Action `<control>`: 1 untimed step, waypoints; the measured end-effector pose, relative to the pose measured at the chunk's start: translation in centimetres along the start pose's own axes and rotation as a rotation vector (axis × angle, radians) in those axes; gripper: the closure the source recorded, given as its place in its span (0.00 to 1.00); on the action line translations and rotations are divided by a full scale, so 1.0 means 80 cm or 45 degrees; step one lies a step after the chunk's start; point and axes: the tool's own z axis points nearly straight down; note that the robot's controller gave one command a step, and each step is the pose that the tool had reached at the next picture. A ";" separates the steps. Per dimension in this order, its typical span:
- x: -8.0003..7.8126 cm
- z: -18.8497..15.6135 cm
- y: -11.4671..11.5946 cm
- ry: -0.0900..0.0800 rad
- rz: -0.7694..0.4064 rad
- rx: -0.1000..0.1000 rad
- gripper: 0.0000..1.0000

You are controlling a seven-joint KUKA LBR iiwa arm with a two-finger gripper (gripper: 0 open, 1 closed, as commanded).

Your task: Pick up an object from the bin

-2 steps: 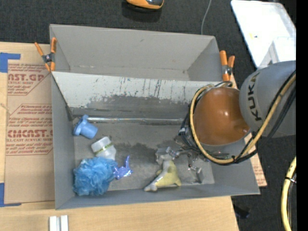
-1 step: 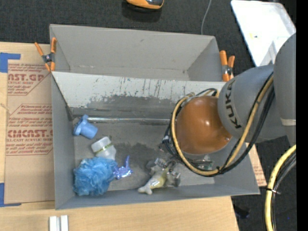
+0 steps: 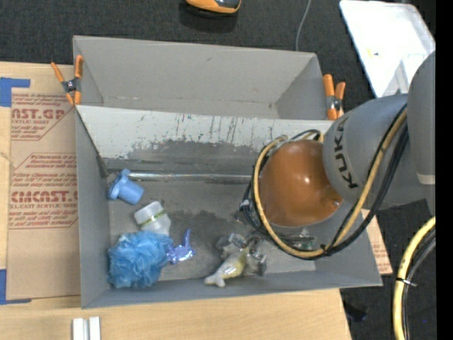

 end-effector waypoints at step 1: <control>-0.002 -0.098 0.001 -0.002 0.000 0.000 1.00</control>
Offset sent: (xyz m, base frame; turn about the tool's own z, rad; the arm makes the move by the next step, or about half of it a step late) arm -0.0029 0.0007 0.0519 0.0006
